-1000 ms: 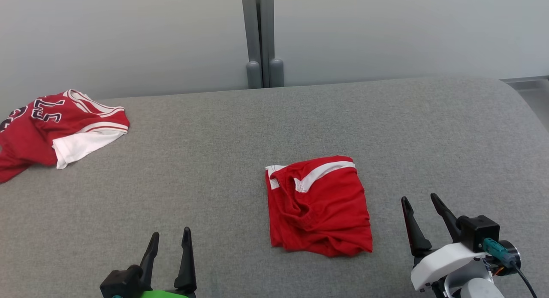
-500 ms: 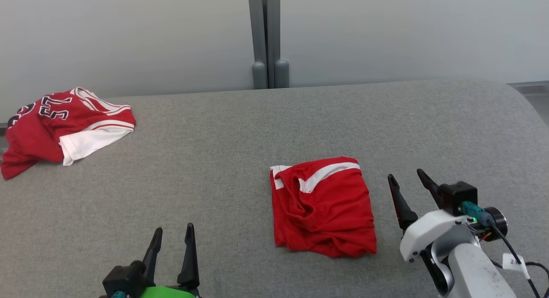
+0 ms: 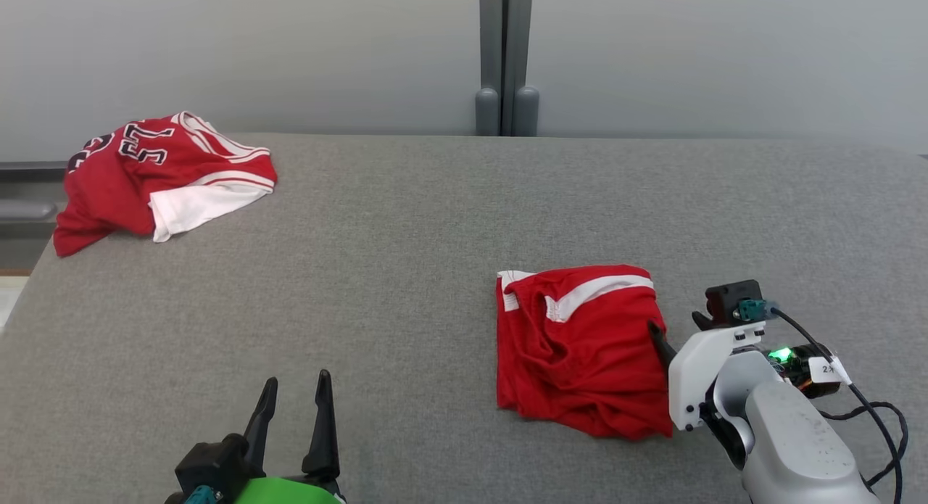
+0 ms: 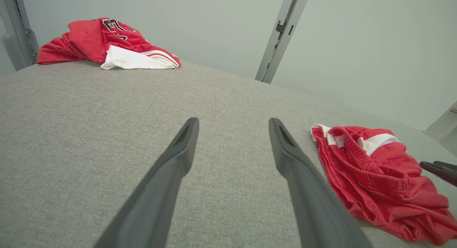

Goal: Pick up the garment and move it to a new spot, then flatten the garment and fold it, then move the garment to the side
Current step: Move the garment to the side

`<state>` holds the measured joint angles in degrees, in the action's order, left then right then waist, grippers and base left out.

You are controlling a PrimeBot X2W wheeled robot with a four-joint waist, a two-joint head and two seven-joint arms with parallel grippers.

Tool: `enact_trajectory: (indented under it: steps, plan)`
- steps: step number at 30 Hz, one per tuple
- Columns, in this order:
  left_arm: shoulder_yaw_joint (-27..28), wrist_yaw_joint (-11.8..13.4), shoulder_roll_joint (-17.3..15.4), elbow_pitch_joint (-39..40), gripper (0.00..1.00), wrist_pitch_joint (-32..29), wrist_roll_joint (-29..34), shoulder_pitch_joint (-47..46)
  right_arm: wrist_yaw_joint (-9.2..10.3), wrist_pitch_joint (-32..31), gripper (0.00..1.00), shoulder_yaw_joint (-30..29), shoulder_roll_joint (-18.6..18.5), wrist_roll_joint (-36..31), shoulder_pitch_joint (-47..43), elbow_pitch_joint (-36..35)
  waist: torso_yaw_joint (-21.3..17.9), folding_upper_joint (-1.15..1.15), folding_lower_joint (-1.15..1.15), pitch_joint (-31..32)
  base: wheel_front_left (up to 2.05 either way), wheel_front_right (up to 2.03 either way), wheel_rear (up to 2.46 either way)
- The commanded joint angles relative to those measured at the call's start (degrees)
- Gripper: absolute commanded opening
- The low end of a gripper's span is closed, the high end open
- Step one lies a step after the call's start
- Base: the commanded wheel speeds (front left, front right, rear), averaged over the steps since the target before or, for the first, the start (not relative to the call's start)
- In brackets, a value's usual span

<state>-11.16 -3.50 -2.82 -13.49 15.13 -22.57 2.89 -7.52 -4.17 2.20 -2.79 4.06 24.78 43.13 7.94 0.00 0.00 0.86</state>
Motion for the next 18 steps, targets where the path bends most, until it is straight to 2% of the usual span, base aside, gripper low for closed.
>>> enact_trajectory:
  steps: [1,11,12,13,14,15,16,17,18]
  plan:
    - [0.3,0.29,-0.14,0.01,1.0,0.03,-0.05,-0.95,0.06,-0.68,1.0,-0.02,-0.23,-0.66,1.0,1.22,1.5,0.0,0.0,-1.22,0.0,0.0,0.0]
    - [0.98,0.14,-0.14,0.58,1.0,0.02,0.49,-1.51,0.06,-2.75,1.0,1.14,-0.17,0.19,3.45,8.68,3.23,0.0,0.0,-3.76,0.0,0.0,0.0]
    - [0.94,0.08,-0.14,0.57,1.0,0.02,0.58,-1.55,0.06,-2.72,0.82,1.63,-0.15,0.76,3.77,9.21,3.14,0.0,0.0,-4.01,0.0,0.0,0.0]
    - [0.9,0.02,-0.14,0.61,1.0,0.02,0.6,-1.66,0.06,-2.6,0.47,2.04,-0.13,1.17,4.07,9.51,3.0,0.0,0.0,-4.25,0.0,0.0,0.0]
    - [0.76,-0.09,-0.14,0.67,1.0,0.02,0.68,-1.86,0.06,-2.43,0.35,2.47,-0.12,1.6,4.44,9.91,2.78,0.0,0.0,-4.53,0.0,0.0,0.0]
    - [0.68,-0.13,-0.14,0.73,1.0,0.02,0.7,-2.06,0.06,-2.19,0.28,2.93,-0.12,1.82,4.76,10.21,2.56,0.0,0.0,-4.77,0.0,0.0,0.0]
    - [0.54,-0.19,-0.14,0.82,1.0,0.02,0.64,-2.28,0.06,-1.83,0.11,3.38,-0.15,2.12,5.19,10.48,2.21,0.0,0.0,-5.06,0.0,0.0,0.0]
    - [0.52,-0.26,-0.14,0.81,1.0,0.02,0.68,-2.43,0.07,-1.53,0.11,3.75,-0.18,2.31,5.58,10.66,1.83,0.0,0.0,-5.32,0.0,0.0,0.0]
    - [0.42,-0.36,-0.14,0.82,1.0,0.02,0.8,-2.69,0.08,-1.01,0.0,3.95,-0.33,2.6,6.15,10.83,1.34,0.0,0.0,-5.64,0.0,0.0,0.0]
